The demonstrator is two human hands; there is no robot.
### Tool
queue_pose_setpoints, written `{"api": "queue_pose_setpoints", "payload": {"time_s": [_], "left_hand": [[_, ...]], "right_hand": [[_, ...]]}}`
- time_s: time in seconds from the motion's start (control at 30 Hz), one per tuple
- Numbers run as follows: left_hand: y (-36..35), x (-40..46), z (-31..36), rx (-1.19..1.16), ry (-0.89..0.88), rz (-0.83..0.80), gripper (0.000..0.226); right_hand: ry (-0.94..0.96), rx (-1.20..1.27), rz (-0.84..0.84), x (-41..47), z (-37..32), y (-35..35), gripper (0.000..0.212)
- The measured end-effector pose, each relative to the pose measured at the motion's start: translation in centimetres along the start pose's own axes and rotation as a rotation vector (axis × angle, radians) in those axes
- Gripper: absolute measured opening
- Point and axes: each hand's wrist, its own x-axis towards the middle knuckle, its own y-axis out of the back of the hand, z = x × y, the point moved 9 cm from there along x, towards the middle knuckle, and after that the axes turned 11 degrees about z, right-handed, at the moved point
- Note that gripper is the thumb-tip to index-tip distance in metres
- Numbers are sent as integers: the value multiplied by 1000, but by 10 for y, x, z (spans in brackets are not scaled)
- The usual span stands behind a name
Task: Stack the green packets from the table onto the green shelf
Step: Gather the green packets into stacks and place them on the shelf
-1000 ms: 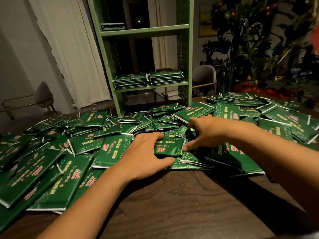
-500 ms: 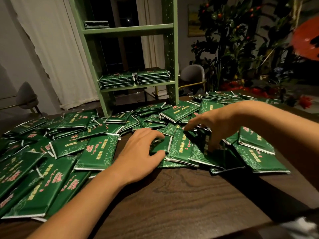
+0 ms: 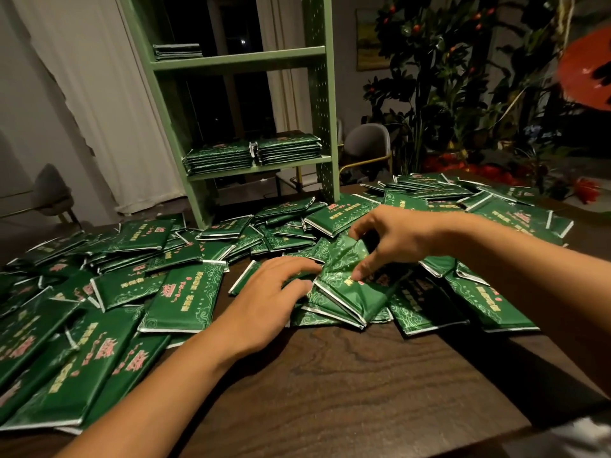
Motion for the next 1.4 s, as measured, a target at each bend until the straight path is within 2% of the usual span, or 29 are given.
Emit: {"api": "queue_pose_setpoints", "payload": {"time_s": [0.1, 0.17, 0.23, 0.3, 0.37, 0.47, 0.5, 0.57, 0.63, 0.7, 0.73, 0.8, 0.83, 0.87, 0.93, 0.97, 1.03, 1.1, 1.17, 1.23, 1.3, 1.37, 1.4], "left_hand": [[16, 3, -2, -129, 48, 131, 34], [31, 5, -7, -241, 87, 245, 36], [40, 7, -14, -334, 121, 299, 35], [38, 6, -23, -400, 201, 285, 38], [31, 6, -33, -425, 265, 250, 51], [31, 6, -42, -491, 366, 289, 87], [34, 7, -42, -539, 386, 317, 93], [38, 8, -41, -617, 407, 361, 88], [41, 8, -37, -667, 388, 371, 63], [42, 8, -31, -748, 352, 366, 48], [46, 8, -33, -754, 344, 394, 52], [58, 7, -43, -695, 385, 520, 88], [67, 5, -46, -618, 409, 588, 96], [77, 4, -51, -518, 422, 671, 90], [97, -4, -51, -378, 393, 819, 61], [102, -8, -47, -328, 372, 860, 50], [102, -8, -46, -240, 379, 844, 36], [88, -4, -42, -303, 395, 727, 38], [69, 4, -34, -607, 388, 590, 44], [58, 6, -28, -834, 412, 511, 40], [61, 5, -38, -885, 467, 557, 46], [69, 0, -52, -856, 545, 668, 75], [73, -1, -55, -815, 540, 692, 75]], "right_hand": [[48, 156, 21, 0, -7, 6, 27], [65, 243, 27, 0, -13, 13, 31], [48, 316, 57, 4, -15, 20, 44], [15, 435, 89, 8, -17, 25, 38], [-26, 567, 112, 10, -20, 28, 21], [-102, 764, 178, 18, -23, 25, 22], [-126, 848, 208, 22, -24, 21, 24], [-147, 975, 291, 32, -28, 13, 31], [-139, 1016, 353, 41, -37, 1, 41], [-101, 1022, 388, 46, -48, -12, 32], [-81, 1041, 392, 47, -56, -19, 27], [-36, 1091, 423, 47, -69, -27, 24], [-20, 1123, 464, 47, -71, -25, 25], [-13, 1157, 519, 46, -71, -20, 25], [-23, 1213, 646, 45, -65, -10, 25], [-34, 1233, 696, 44, -60, -9, 28], [-58, 1244, 753, 44, -52, -14, 34], [-45, 1223, 748, 42, -53, -23, 34], [15, 1203, 682, 42, -63, -30, 32], [64, 1164, 550, 40, -77, -42, 28], [75, 1072, 438, 38, -86, -56, 23], [83, 973, 355, 33, -90, -67, 17], [108, 903, 338, 31, -92, -68, 16]]}}
